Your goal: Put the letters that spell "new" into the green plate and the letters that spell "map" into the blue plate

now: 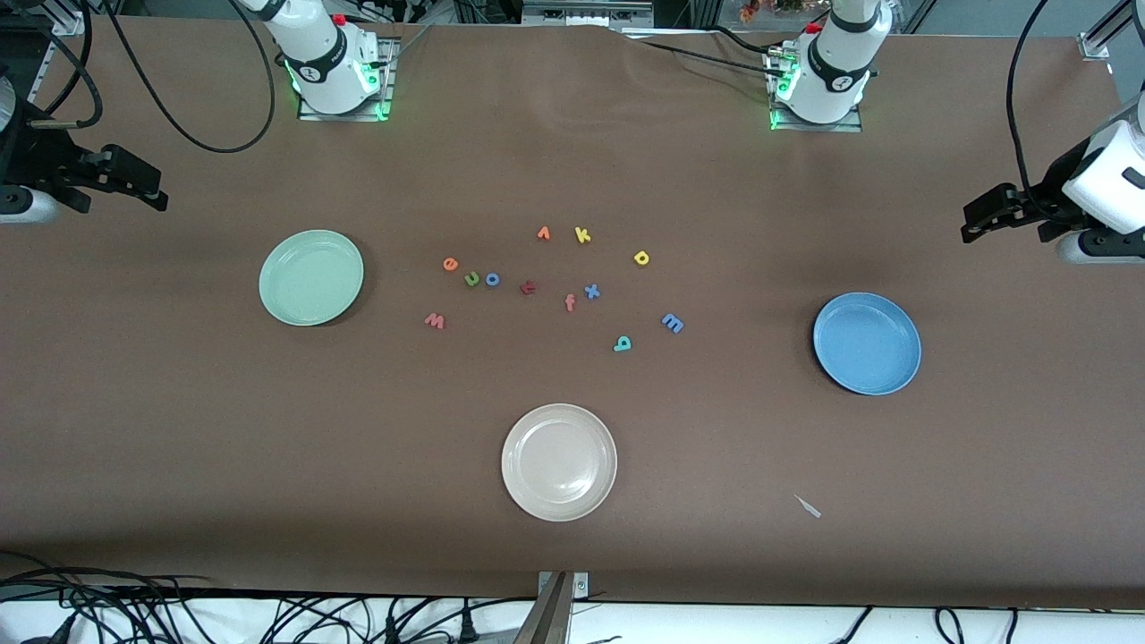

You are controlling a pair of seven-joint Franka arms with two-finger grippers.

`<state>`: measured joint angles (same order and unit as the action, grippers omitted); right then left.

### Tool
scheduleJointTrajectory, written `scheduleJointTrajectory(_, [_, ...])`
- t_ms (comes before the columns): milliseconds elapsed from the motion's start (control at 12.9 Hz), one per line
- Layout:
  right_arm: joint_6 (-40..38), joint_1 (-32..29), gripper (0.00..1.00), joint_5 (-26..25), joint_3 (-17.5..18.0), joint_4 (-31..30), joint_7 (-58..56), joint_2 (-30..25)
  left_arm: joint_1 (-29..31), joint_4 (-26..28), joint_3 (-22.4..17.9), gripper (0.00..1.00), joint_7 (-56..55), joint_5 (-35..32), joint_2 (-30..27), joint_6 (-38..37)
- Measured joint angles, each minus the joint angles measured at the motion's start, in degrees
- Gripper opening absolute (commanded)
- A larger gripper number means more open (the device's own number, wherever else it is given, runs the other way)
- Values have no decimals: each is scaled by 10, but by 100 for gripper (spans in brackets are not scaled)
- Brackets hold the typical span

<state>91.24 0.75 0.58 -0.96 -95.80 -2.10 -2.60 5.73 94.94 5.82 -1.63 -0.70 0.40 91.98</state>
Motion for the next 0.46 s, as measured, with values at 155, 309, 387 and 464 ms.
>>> scheduleJointTrajectory(155, [3,0,100,0,0,0,0,0,0,0,0,100,0,0,0,0])
scheduleJointTrajectory(309, [5,0,100,-1,-2,1,0,0,0,0,0,100,0,0,0,0])
scheduleJointTrajectory(387, [5,0,100,-2,-2,2,0,0,0,0,0,100,0,0,1,0])
scheduleJointTrajectory(464, [5,0,100,-2,-3,2,0,0,0,0,0,100,0,0,1,0])
